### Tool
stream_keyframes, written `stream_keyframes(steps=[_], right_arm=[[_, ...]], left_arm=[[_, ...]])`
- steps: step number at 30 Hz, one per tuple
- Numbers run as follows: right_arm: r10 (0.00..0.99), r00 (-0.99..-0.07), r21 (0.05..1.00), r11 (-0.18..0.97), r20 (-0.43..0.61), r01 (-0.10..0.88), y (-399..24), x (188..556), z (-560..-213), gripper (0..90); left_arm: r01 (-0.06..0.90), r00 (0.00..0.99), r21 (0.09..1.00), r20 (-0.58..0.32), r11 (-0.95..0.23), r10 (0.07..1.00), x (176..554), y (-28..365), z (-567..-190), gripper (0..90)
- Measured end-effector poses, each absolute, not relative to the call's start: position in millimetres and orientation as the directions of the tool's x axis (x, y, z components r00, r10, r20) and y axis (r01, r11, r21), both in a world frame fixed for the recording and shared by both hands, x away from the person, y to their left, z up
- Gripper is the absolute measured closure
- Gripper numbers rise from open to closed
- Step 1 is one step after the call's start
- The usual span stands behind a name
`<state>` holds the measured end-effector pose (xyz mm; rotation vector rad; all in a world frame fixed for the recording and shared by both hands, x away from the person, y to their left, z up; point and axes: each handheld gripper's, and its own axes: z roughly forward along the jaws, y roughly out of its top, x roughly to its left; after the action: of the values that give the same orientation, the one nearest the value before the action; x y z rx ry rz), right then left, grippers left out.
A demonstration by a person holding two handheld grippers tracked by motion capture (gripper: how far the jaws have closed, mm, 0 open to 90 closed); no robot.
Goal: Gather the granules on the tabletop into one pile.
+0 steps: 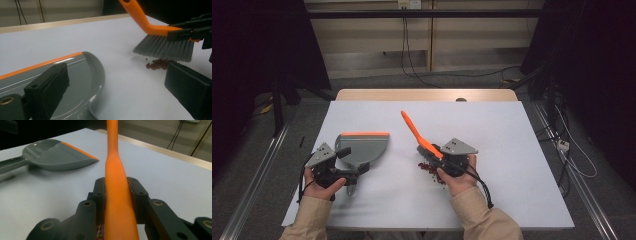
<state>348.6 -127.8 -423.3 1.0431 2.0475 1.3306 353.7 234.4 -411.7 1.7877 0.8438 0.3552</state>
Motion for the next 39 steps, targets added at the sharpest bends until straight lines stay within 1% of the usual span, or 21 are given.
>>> stream_keyframes(steps=[3,7,16,24,29,34,39], right_arm=[[0.782,-0.623,0.905,0.252,0.019,0.343,-120,350,-425,71.1],[0.758,-0.653,0.882,0.31,-0.004,0.354,-116,351,-425,71.1],[0.723,-0.69,0.858,0.369,-0.024,0.358,-127,342,-422,71.1],[0.726,-0.687,0.856,0.361,-0.009,0.371,-139,333,-421,71.1],[0.739,-0.674,0.875,0.316,0.015,0.366,-146,333,-416,71.1],[0.75,-0.661,0.885,0.296,0.016,0.358,-148,345,-408,71.1],[0.766,-0.642,0.88,0.287,0.026,0.378,-147,366,-412,71.1]], left_arm=[[0.372,0.704,0.912,-0.156,-0.173,0.693,354,234,-412,5.4],[0.373,0.702,0.911,-0.154,-0.175,0.695,355,234,-412,5.3],[0.372,0.703,0.911,-0.152,-0.177,0.695,354,234,-412,5.3],[0.372,0.704,0.911,-0.151,-0.18,0.694,354,232,-412,5.4],[0.369,0.703,0.912,-0.148,-0.179,0.696,354,233,-412,5.3],[0.372,0.704,0.911,-0.151,-0.179,0.694,355,234,-412,5.4],[0.373,0.702,0.911,-0.154,-0.176,0.695,355,234,-412,5.3]])
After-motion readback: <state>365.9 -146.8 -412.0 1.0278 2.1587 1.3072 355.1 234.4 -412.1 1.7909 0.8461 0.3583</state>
